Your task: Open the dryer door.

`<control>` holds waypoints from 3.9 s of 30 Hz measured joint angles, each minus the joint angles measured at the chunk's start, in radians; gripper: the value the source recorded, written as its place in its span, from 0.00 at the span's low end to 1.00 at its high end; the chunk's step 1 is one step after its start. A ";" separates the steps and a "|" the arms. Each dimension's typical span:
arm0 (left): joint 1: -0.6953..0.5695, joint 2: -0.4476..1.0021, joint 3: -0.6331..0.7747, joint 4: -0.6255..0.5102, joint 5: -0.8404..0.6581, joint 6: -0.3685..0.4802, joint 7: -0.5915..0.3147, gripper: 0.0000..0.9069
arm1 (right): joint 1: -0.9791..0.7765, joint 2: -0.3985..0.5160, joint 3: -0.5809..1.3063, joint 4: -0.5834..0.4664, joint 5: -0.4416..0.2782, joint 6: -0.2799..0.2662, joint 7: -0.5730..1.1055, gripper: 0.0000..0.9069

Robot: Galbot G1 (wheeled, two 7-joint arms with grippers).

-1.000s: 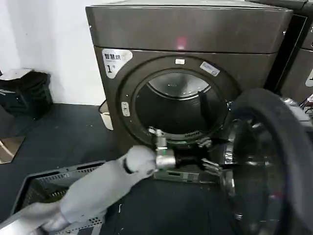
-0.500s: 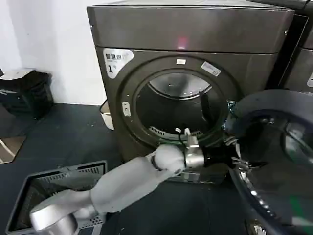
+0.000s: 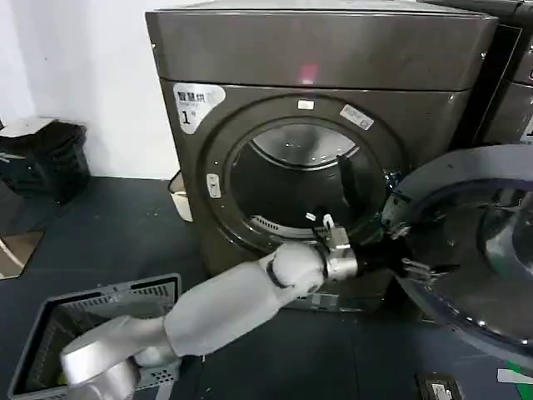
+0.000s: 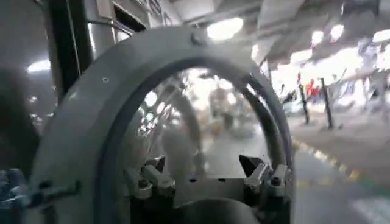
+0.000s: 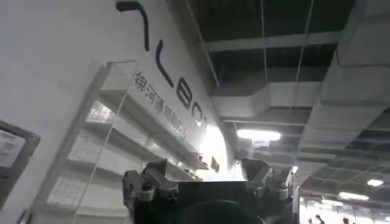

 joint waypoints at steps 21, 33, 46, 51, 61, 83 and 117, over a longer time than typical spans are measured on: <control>0.022 0.660 0.038 -0.277 0.037 -0.282 -0.145 1.00 | 0.014 -0.062 0.060 -0.068 -0.086 0.025 -0.017 1.00; -0.002 1.053 0.110 -0.239 0.229 -0.271 0.028 1.00 | 0.063 -0.061 -0.002 -0.062 -0.109 0.030 -0.035 1.00; 0.219 1.260 -0.064 -0.218 0.393 -0.084 0.068 1.00 | 0.103 -0.075 -0.046 -0.069 -0.115 0.025 -0.050 1.00; 0.234 1.298 -0.060 -0.164 0.453 -0.071 0.109 1.00 | 0.118 -0.071 -0.057 -0.058 -0.111 0.016 -0.054 1.00; 0.239 1.320 -0.073 -0.119 0.580 -0.071 0.149 1.00 | 0.104 -0.041 -0.060 -0.029 -0.084 0.006 -0.058 1.00; 0.246 1.320 -0.081 -0.081 0.661 -0.114 0.227 1.00 | 0.101 -0.010 -0.072 -0.015 -0.082 0.022 -0.078 1.00; 0.243 1.328 -0.085 -0.073 0.703 -0.167 0.280 1.00 | 0.085 -0.011 -0.045 -0.024 -0.079 0.021 -0.081 1.00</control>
